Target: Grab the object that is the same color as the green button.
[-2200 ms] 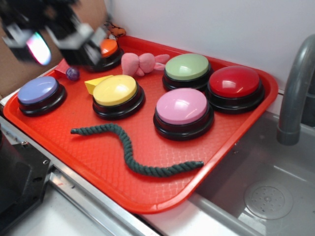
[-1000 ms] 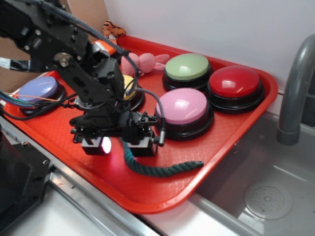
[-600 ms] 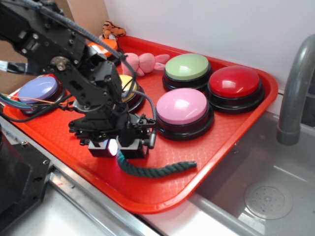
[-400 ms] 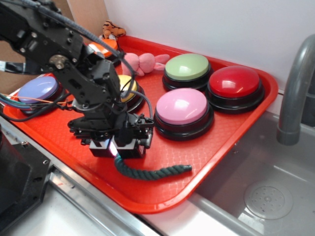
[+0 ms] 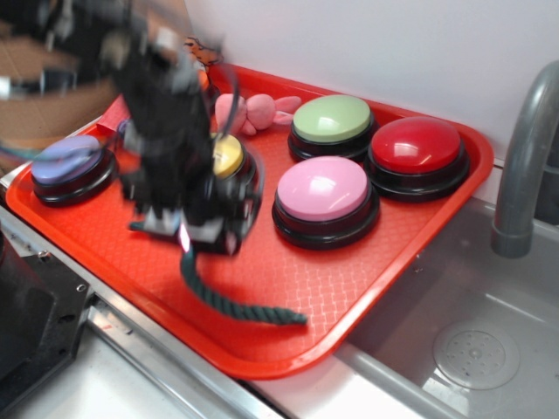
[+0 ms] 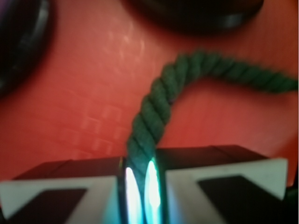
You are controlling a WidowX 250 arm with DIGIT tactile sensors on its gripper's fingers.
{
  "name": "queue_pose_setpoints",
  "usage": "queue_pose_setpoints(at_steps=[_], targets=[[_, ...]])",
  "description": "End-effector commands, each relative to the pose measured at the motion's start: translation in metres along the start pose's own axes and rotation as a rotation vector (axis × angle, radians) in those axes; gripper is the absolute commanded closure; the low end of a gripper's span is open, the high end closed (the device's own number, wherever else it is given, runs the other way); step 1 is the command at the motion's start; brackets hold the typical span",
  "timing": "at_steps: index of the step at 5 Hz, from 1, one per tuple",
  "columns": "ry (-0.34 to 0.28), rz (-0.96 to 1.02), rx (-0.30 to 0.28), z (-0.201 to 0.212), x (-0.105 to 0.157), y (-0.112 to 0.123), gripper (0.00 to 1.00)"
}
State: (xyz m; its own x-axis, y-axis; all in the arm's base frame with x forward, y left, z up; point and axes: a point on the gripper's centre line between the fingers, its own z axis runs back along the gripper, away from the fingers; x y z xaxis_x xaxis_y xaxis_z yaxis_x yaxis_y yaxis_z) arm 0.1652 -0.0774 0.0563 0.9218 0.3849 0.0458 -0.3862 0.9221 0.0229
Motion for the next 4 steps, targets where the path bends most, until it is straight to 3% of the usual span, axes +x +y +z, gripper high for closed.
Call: queue_pose_setpoints(at_steps=[1,3,4], targets=[[-0.068,-0.241,0.046,0.102,0.042,0.043,1.0],[-0.152,-0.326,0.089,0.135,0.067,0.072,1.0],[-0.105,-0.358,0.06,0.131,0.073,0.08,1.0]])
